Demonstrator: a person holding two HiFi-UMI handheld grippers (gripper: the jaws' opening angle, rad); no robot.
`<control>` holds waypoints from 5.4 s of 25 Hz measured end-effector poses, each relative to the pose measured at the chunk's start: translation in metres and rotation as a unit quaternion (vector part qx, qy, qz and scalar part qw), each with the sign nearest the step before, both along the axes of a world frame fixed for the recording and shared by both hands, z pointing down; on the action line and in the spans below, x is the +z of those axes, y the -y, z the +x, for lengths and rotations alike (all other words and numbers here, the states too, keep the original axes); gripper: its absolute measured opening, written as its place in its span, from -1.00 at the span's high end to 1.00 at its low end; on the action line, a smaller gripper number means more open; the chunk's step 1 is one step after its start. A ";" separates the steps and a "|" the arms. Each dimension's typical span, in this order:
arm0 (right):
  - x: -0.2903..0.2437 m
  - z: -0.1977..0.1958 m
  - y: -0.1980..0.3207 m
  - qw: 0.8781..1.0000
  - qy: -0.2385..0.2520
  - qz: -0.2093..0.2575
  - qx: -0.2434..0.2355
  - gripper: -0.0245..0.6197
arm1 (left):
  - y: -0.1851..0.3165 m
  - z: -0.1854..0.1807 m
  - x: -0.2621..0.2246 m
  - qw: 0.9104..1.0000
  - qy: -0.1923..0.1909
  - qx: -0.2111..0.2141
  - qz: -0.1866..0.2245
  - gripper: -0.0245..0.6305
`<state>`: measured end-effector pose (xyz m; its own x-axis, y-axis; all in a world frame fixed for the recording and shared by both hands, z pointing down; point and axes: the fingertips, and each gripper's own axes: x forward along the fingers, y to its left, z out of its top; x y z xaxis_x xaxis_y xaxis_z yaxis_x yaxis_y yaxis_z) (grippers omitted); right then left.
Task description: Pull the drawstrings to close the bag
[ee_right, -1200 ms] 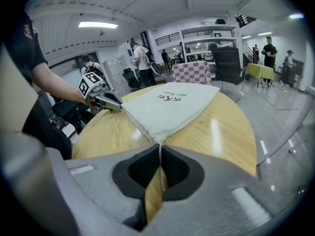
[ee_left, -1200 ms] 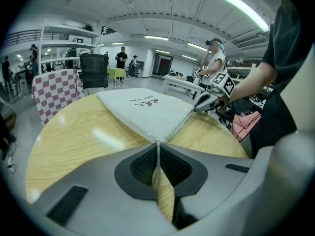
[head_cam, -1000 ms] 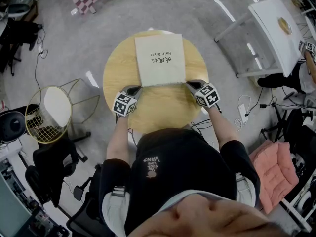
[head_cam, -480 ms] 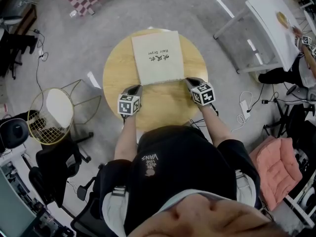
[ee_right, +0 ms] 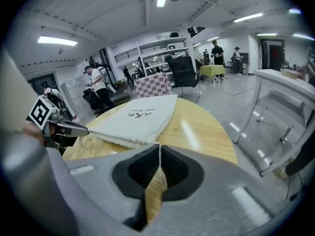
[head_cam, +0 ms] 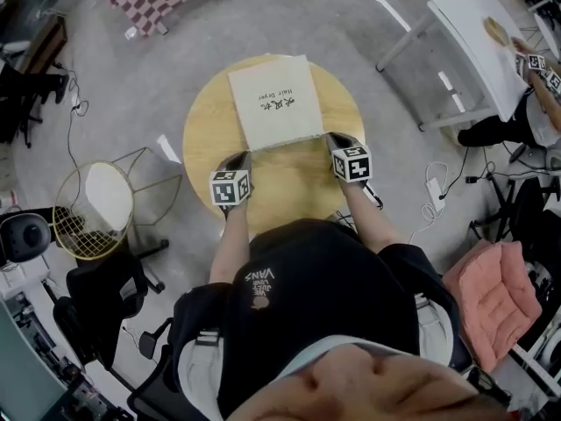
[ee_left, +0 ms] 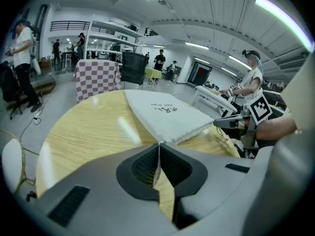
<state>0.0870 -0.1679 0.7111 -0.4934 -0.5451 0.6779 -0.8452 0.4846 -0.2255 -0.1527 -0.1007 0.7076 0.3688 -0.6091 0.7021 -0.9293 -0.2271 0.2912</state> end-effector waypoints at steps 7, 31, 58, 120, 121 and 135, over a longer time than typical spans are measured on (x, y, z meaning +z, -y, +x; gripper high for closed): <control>-0.009 0.005 0.004 1.000 -0.008 0.013 0.011 0.91 | -0.004 -0.004 -0.015 1.000 -0.003 -0.008 0.017 0.87; -0.034 0.026 0.010 0.997 0.010 0.026 0.067 0.91 | 0.000 -0.024 -0.044 0.999 0.010 -0.023 0.046 0.87; -0.034 0.052 0.005 0.995 0.007 0.013 0.103 0.91 | 0.000 -0.050 -0.041 0.998 0.021 -0.035 0.039 0.87; -0.072 0.077 0.017 0.985 0.049 0.065 0.152 0.90 | 0.026 -0.060 -0.085 0.989 0.007 -0.064 0.133 0.87; -0.071 0.076 0.016 0.985 0.050 0.065 0.152 0.90 | 0.026 -0.061 -0.084 0.989 0.004 -0.068 0.134 0.87; -0.043 0.071 0.001 0.987 0.029 0.041 0.151 0.89 | 0.013 -0.060 -0.058 0.989 -0.019 -0.095 0.115 0.87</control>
